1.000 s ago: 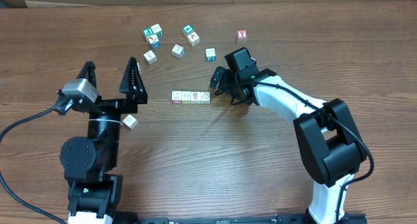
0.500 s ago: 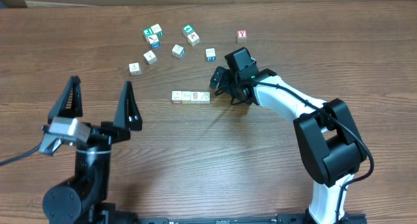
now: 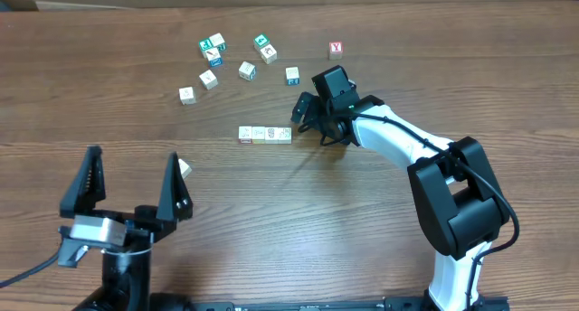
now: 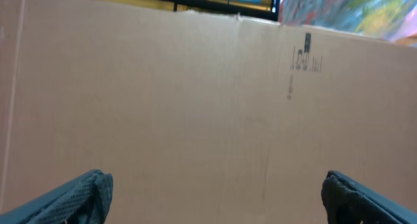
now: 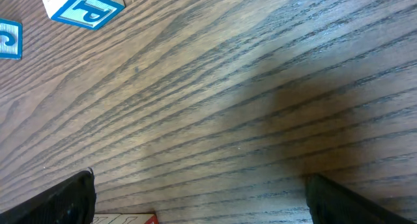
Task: Form a horizontal line
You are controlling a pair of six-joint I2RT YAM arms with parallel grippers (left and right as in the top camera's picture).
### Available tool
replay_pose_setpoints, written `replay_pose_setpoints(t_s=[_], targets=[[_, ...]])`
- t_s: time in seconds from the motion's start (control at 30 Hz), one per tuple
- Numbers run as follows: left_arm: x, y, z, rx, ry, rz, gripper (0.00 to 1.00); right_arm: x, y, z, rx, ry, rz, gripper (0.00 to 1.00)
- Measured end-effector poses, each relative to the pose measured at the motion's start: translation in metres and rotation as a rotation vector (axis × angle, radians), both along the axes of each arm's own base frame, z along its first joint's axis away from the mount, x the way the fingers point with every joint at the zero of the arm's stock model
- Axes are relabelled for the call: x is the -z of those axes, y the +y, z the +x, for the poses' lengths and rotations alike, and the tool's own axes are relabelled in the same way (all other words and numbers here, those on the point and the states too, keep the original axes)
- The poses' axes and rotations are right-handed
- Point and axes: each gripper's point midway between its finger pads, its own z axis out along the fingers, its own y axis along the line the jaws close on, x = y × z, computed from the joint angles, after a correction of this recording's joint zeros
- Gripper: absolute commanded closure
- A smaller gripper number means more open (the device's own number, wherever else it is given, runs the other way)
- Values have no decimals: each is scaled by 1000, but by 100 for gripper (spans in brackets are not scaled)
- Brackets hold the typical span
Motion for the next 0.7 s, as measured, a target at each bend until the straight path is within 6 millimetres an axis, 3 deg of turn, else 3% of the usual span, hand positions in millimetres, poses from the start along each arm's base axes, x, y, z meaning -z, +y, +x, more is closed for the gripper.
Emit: replay_pose_setpoints(t_s=[0.17,0.4,0.7], targets=[[23,0,-1,-3,-30,4,0,0,0,0,1,-1,0,0],[36,0,-10,0,-109,-1,0,0,0,0,0,0,0,0],[66,-1,4,0,-55,4,1,0,0,0,0,0,0,0]])
